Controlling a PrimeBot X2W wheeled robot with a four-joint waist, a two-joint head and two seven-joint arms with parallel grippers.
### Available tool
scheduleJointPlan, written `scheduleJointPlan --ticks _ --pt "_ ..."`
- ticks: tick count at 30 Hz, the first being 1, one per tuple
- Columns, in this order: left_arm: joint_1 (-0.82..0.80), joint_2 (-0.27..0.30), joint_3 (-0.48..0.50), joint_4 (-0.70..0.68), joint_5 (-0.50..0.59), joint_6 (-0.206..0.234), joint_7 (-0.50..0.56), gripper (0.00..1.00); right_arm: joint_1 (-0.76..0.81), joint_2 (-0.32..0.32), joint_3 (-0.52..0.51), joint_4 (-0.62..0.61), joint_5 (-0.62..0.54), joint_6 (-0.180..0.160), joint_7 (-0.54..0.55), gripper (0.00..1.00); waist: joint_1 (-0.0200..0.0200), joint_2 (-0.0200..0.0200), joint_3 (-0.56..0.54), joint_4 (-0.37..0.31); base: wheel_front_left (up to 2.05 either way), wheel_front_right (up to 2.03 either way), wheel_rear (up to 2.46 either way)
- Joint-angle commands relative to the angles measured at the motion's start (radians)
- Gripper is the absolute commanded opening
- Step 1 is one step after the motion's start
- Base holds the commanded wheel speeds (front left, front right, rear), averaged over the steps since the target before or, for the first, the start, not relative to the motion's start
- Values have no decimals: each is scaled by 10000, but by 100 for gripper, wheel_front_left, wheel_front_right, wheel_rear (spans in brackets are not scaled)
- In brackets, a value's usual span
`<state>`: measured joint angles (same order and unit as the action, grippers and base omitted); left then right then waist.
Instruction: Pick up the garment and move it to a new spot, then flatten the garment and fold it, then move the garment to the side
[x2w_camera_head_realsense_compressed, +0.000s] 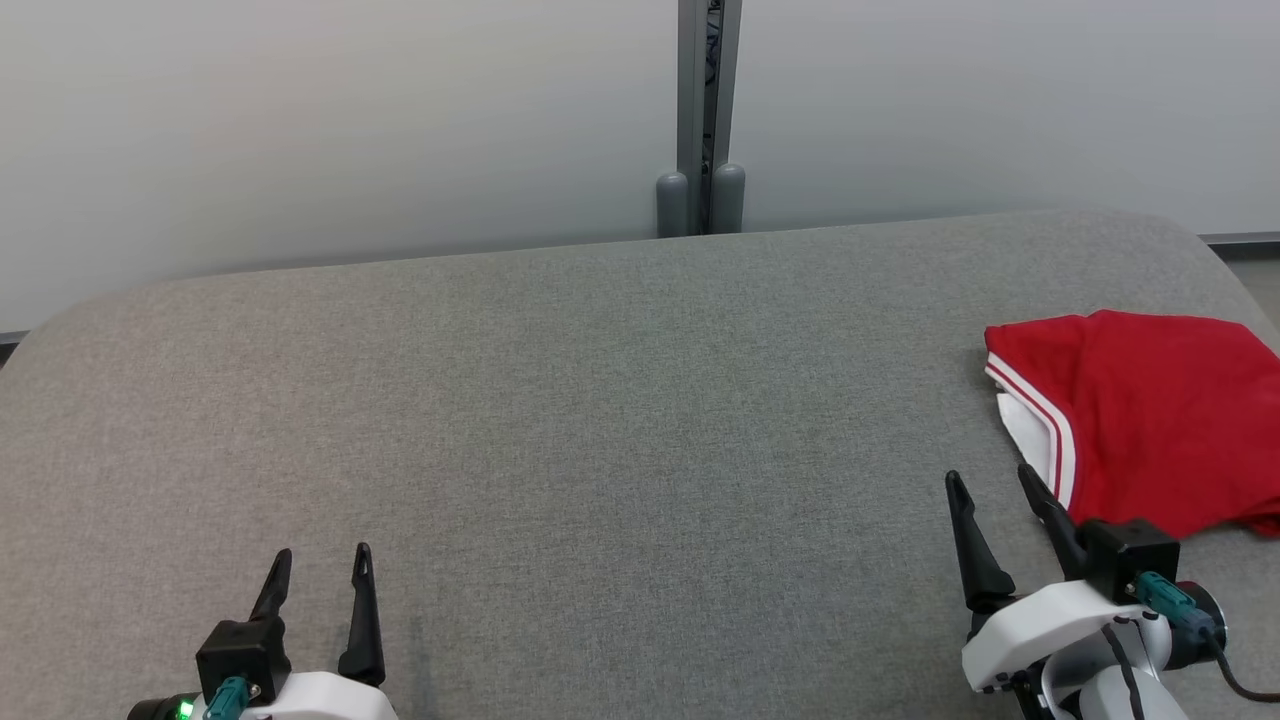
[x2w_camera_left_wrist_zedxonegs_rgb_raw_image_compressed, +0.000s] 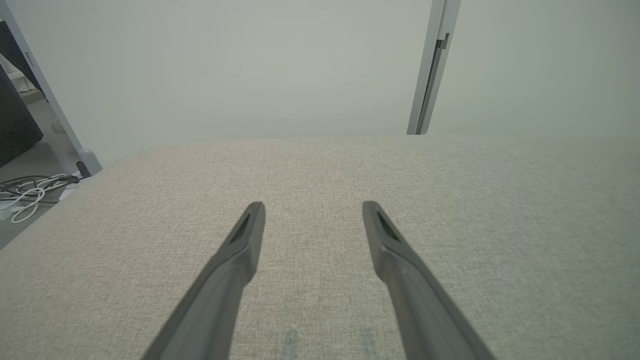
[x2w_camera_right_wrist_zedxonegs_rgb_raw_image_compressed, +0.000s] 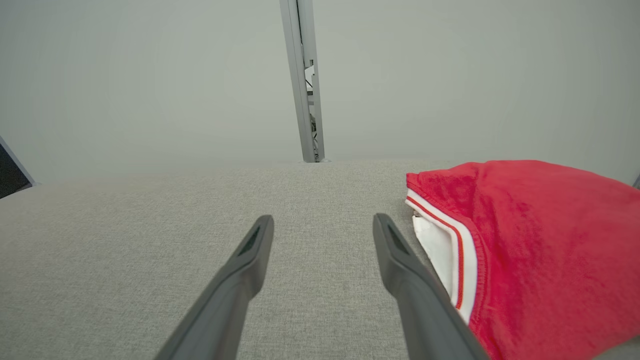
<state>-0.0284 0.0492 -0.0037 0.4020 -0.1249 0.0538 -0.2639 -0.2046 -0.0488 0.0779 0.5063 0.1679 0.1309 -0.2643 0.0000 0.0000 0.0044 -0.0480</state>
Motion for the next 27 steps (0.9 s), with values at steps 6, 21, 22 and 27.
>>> scheduleJointPlan --ticks 6,21,22,27 --pt "-60 39 -24 22 -62 77 4 100 -74 -53 26 204 -189 -3 6 100 0 0 67 -14 0 0 0" --pt "-117 38 -49 83 -52 121 4 100 -108 -53 54 422 -376 -3 6 100 0 0 149 -30 0 0 0" --pt "-112 38 -46 80 -53 123 4 100 -110 -55 64 437 -359 -3 6 100 0 0 156 -31 0 0 0" --pt "-117 37 -53 86 -69 108 4 100 -130 -55 88 506 -305 -3 6 100 0 0 176 -20 0 0 0"
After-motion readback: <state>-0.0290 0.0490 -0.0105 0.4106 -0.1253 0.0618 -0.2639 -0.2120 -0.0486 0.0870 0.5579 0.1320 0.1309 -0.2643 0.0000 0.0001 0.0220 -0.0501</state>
